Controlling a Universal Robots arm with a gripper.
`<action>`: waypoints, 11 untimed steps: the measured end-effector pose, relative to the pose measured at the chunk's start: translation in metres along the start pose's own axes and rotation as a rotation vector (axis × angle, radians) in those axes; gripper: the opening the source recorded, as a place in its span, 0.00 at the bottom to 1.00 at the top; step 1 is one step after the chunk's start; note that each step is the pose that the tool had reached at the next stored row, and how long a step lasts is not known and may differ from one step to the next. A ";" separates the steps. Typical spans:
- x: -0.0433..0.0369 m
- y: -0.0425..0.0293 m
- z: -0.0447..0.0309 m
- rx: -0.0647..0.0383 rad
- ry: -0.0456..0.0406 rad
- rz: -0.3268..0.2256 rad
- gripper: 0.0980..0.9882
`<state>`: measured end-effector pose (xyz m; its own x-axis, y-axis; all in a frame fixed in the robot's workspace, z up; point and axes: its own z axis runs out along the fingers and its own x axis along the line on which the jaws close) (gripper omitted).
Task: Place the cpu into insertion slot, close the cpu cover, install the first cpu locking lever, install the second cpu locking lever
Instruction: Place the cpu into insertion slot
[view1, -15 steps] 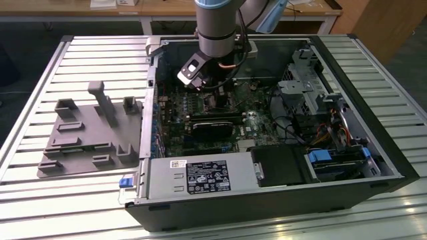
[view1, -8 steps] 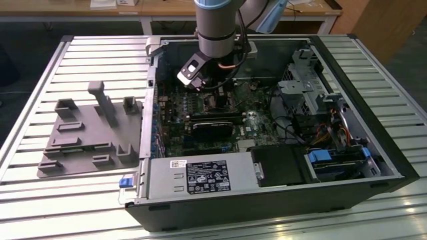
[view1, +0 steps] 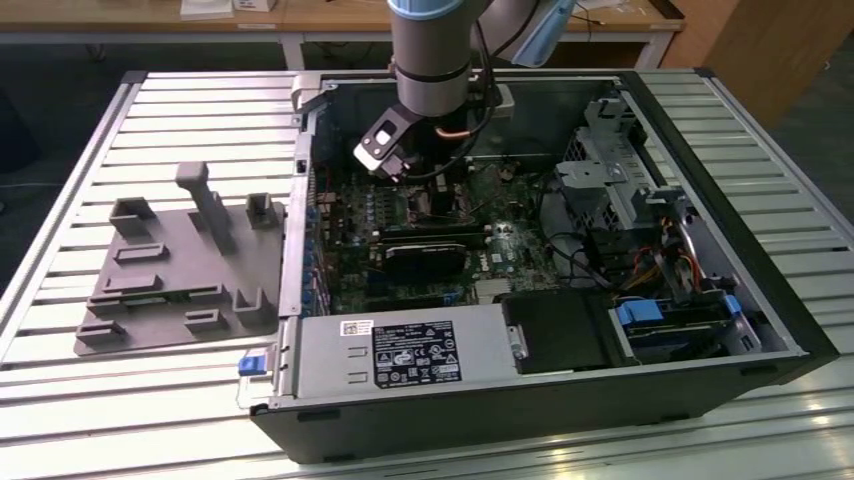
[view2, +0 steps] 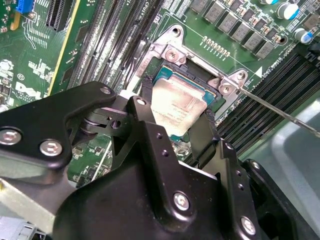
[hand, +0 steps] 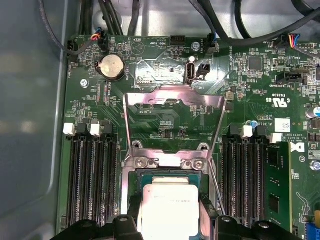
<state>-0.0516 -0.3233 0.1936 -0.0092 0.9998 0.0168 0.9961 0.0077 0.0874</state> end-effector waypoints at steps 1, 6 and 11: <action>0.0000 -0.0001 0.0001 0.000 0.0000 0.000 0.49; 0.0000 -0.0001 0.0001 0.000 -0.0001 0.001 0.49; 0.0000 -0.0002 0.0002 0.000 0.0000 0.001 0.50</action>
<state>-0.0517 -0.3233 0.1934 -0.0086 0.9998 0.0169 0.9961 0.0071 0.0874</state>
